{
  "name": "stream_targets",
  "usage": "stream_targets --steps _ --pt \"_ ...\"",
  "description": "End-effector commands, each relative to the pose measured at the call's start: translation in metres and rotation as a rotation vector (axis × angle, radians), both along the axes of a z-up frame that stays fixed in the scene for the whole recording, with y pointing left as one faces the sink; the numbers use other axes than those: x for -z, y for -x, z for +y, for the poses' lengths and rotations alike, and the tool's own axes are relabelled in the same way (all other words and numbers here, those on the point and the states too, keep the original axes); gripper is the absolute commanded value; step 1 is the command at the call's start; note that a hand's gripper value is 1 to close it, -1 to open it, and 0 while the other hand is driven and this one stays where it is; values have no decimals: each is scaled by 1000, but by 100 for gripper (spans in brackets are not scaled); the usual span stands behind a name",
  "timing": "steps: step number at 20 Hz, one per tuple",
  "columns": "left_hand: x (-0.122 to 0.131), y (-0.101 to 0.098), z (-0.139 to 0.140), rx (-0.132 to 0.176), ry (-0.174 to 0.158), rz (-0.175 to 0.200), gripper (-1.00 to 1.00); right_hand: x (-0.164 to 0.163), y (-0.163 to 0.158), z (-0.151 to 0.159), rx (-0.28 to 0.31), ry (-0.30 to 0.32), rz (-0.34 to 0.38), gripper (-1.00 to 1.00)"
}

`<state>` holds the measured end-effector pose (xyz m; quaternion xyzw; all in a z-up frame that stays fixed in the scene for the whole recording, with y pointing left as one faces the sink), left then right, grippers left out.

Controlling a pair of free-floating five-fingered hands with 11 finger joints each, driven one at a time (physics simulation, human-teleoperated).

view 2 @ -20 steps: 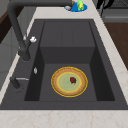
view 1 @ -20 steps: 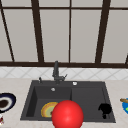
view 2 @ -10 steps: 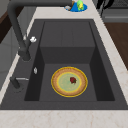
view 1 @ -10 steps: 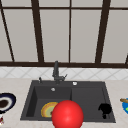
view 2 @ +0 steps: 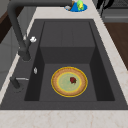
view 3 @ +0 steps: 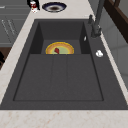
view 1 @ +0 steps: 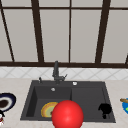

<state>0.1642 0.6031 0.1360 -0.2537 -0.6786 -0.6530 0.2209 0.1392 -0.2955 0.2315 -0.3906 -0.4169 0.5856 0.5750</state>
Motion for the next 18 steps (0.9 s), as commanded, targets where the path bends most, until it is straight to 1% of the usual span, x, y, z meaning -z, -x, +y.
stream_targets --steps 1,2,4,6,9,11,12,14,18 --pt "3 0 1 -14 3 0 100 0 0 0 0 0 0 0" --pt "0 0 2 -2 7 2 100 0 0 0 0 0 0 0" --pt "0 2 0 -11 2 3 100 0 0 0 0 0 0 0" --pt "-2 1 -1 -21 4 -26 100 0 0 0 0 0 0 0" --pt "-13 2 -12 -28 4 -22 100 0 0 0 0 0 0 0" --pt "-24 2 -20 -33 -1 -25 100 0 0 0 0 0 0 0" --pt "-29 2 -24 -35 -5 -18 100 0 0 0 0 0 0 0" --pt "-39 2 -33 -39 -9 -17 100 0 0 0 0 0 0 0" --pt "-58 0 -50 -47 -14 -18 100 0 0 0 0 0 0 0"
